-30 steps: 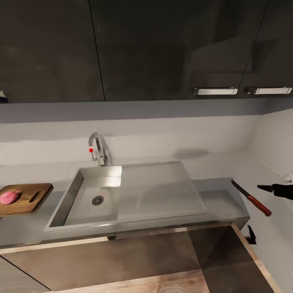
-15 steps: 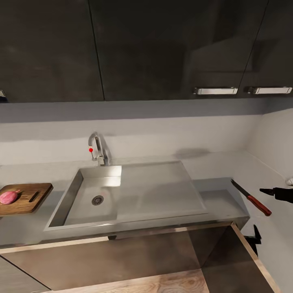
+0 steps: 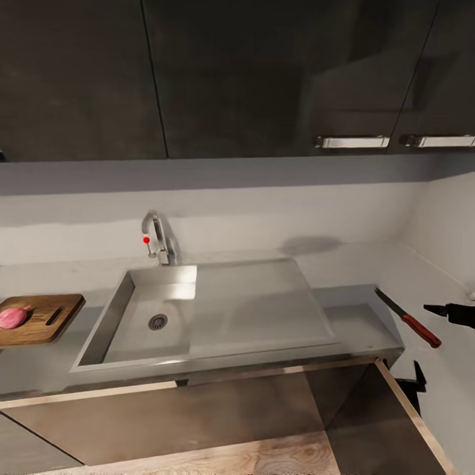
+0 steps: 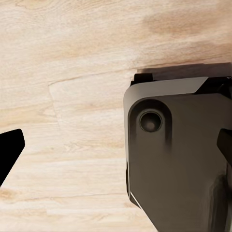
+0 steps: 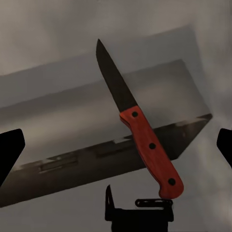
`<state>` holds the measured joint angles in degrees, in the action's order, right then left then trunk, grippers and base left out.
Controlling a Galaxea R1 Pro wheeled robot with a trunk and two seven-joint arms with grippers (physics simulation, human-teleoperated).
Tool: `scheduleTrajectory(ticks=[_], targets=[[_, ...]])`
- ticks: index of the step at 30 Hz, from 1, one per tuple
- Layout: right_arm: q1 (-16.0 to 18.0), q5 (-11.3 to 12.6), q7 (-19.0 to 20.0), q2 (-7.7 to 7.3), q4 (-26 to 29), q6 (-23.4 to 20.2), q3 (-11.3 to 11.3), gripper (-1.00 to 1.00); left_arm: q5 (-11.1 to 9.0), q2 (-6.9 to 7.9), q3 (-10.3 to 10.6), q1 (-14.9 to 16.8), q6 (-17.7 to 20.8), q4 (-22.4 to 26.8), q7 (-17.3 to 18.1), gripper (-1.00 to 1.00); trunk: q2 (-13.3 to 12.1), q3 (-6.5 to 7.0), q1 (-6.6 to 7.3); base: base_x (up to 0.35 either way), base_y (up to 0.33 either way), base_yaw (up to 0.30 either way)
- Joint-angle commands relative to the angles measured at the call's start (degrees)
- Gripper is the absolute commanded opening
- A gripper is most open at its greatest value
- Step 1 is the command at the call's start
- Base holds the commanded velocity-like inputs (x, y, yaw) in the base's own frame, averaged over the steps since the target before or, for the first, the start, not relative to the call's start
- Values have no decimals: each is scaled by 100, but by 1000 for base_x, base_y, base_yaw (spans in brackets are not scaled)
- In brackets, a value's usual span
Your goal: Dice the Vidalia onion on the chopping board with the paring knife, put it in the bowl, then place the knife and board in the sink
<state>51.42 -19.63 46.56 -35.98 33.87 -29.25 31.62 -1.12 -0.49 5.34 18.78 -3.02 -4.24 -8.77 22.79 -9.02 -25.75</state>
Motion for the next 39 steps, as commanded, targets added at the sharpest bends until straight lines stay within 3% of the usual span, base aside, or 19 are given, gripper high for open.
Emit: scheduleTrajectory(ticks=[1, 39], targets=[[9, -50, 46, 1, 5, -23, 35, 100, -11, -4, 46, 12, -32, -25, -19, 100, 13, -20, -3, 0, 0, 0], [9, -50, 16, -41, 5, -11, 46, 100, -11, -4, 46, 12, -23, -25, -19, 100, 13, -314, -3, 0, 0, 0]])
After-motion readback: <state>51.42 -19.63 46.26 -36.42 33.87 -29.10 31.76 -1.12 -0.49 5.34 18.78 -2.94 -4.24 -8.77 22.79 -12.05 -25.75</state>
